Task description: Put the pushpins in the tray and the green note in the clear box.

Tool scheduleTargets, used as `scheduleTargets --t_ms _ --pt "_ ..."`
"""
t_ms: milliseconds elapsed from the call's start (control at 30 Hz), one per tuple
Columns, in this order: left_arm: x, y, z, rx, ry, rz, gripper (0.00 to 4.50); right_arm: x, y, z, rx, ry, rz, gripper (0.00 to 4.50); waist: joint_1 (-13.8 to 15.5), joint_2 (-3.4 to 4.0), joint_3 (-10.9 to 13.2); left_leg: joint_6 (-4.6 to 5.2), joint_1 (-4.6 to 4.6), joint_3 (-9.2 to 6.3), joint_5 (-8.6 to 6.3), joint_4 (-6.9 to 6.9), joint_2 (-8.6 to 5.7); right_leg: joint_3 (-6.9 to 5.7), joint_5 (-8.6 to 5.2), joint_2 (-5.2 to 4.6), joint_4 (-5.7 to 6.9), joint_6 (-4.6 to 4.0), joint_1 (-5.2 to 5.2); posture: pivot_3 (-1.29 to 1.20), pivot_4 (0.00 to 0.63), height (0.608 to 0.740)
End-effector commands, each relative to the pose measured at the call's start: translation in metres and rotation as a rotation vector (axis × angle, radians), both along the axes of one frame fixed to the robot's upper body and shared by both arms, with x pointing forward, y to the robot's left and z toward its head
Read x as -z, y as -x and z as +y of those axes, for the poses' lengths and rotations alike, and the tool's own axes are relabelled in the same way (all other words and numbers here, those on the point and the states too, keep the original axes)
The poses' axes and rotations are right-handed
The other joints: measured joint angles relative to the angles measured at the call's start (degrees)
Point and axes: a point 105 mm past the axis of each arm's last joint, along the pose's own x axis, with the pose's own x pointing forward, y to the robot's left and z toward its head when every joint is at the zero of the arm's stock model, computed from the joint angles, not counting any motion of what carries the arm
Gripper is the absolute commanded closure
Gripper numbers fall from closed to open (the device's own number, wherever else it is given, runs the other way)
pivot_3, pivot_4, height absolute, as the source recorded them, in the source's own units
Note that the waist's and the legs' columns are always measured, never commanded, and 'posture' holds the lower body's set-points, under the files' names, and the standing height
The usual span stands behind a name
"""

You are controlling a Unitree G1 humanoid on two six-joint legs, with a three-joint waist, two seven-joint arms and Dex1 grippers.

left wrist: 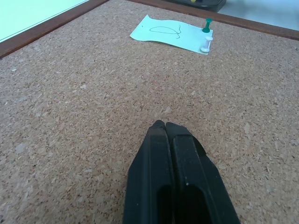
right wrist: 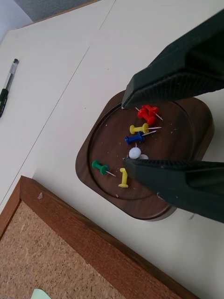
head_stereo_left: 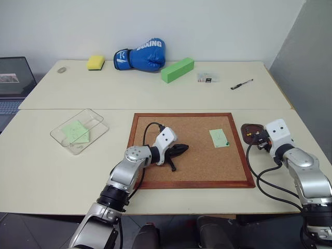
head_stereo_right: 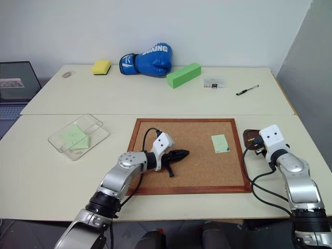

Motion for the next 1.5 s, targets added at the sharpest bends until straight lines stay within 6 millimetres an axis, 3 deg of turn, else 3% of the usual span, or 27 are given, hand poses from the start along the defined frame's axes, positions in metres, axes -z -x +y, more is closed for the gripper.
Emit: scheduleTargets --t_ms 33,467,867,1133,1233,1367,1500 --pt "0.02 0.004 0.004 -0.006 -0.052 0.057 4.5 -0.018 -0.001 0.004 -0.012 0.006 -0.068 2.84 0.0 0.0 0.0 0.0 0.0 0.0 0.0 0.0 0.0 0.0 0.0 0.0 0.0 0.0 0.0 0.0 0.15 0.74" --pt "0.02 0.005 0.005 -0.006 -0.052 0.059 4.5 -0.005 0.0 -0.008 0.042 0.122 -0.022 2.84 0.0 0.0 0.0 0.0 0.0 0.0 0.0 0.0 0.0 0.0 0.0 0.0 0.0 0.0 0.0 0.0 0.15 0.74" --pt "0.02 0.007 0.005 -0.003 -0.054 0.063 4.5 -0.002 0.001 0.007 0.009 0.056 -0.005 2.84 0.0 0.0 0.0 0.0 0.0 0.0 0.0 0.0 0.0 0.0 0.0 0.0 0.0 0.0 0.0 0.0 0.15 0.74" --pt "0.021 0.007 0.005 -0.004 -0.055 0.063 4.5 -0.031 0.005 0.0 0.057 -0.001 -0.122 2.84 0.0 0.0 0.0 0.0 0.0 0.0 0.0 -0.01 0.0 0.0 0.0 0.0 -0.01 0.0 0.0 0.0 0.15 0.74" --pt "0.021 0.007 0.006 -0.005 -0.055 0.064 4.5 -0.037 0.014 0.011 0.002 -0.071 -0.13 2.84 0.0 0.0 0.0 0.0 0.0 -0.01 0.0 -0.02 0.0 -0.01 0.0 0.0 -0.01 0.0 0.0 0.0 0.15 0.74" --pt "0.022 0.008 0.007 -0.004 -0.056 0.067 4.5 -0.027 0.041 0.065 -0.238 -0.248 -0.045 2.84 0.0 0.0 0.0 0.0 0.0 -0.05 0.0 -0.04 0.03 -0.04 -0.01 0.02 -0.01 -0.02 0.0 0.0 0.15 0.74" --pt "0.022 0.008 0.007 -0.002 -0.057 0.07 4.5 -0.012 0.049 0.09 -0.283 -0.312 -0.006 2.84 -0.2 0.01 0.0 0.0 0.01 -0.06 0.0 -0.01 0.03 -0.03 -0.02 0.03 0.0 -0.02 0.0 0.0 0.15 0.74"
